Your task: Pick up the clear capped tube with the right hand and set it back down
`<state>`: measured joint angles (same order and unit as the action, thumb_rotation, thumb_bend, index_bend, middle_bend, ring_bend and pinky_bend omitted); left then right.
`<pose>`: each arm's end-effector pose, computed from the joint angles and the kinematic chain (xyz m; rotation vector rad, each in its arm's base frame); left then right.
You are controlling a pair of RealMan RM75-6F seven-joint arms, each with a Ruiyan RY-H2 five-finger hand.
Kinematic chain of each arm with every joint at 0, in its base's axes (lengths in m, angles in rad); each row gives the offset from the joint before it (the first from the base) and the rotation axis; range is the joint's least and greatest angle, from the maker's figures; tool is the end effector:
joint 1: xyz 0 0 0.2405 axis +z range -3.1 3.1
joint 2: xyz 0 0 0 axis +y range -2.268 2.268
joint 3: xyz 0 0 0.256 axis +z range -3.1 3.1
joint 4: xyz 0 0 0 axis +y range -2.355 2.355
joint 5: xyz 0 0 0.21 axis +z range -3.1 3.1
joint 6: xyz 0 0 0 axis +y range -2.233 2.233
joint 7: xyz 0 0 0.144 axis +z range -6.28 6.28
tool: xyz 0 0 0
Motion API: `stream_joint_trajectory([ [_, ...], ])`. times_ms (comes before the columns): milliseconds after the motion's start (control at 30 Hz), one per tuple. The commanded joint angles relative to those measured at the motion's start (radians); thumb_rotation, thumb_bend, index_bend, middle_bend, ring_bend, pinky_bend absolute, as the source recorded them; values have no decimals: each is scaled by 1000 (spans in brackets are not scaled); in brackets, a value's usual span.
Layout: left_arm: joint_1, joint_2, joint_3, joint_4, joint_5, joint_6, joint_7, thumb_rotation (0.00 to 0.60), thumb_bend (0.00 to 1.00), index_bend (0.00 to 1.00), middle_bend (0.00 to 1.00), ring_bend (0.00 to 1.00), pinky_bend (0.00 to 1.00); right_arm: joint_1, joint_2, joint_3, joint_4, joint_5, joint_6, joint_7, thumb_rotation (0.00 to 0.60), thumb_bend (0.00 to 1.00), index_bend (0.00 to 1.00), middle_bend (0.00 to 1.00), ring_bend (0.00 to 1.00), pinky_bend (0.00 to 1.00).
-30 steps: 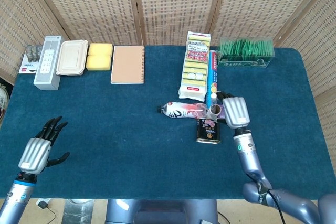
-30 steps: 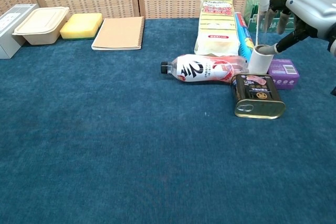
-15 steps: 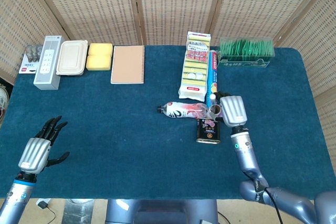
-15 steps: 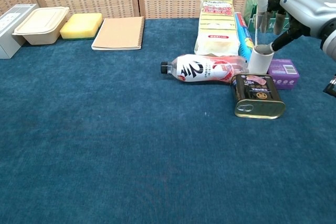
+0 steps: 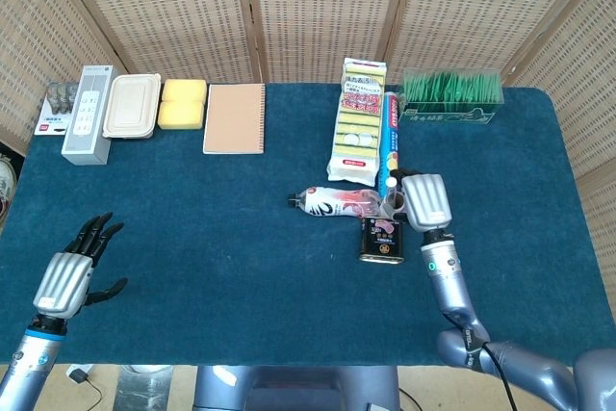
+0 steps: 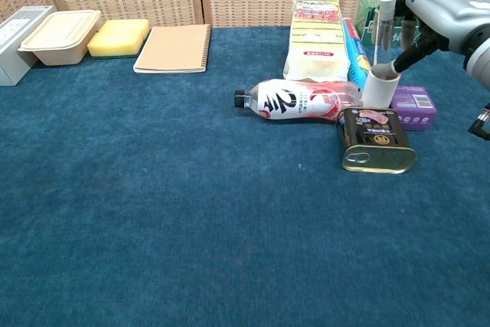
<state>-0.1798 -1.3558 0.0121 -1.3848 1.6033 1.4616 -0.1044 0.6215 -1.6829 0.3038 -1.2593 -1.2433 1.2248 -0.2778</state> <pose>-0.3038 0.1979 0.0838 -1.5438 -0.9542 -1.0533 -0.1758 -0.3622 0.0155 1.4770 -0.8055 1.1059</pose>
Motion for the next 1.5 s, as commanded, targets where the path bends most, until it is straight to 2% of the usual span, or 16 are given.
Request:
stream_joint_trajectory([
  [33,0,0,0,0,0,0,0,599,197,95,37,29,308,2,-2,0,0,1,1,-2,600,244,536,561,629,721],
  [467,0,1,-1,0,-2,0,-3,599,198,96,37,30,308,10,-14,-3,5,10,0,-25,600,257,569,679,724,756],
  [1033,0,3,-3,0,-4,0,-5,600,197,96,36,29,308,19,-28,-3,14,7,15,-49,600,281,608,730,784,787],
  [1500,1,5,-3,-2,-2,6,-9,600,198,95,37,30,308,29,-34,-5,7,3,18,-72,600,308,639,783,852,889],
])
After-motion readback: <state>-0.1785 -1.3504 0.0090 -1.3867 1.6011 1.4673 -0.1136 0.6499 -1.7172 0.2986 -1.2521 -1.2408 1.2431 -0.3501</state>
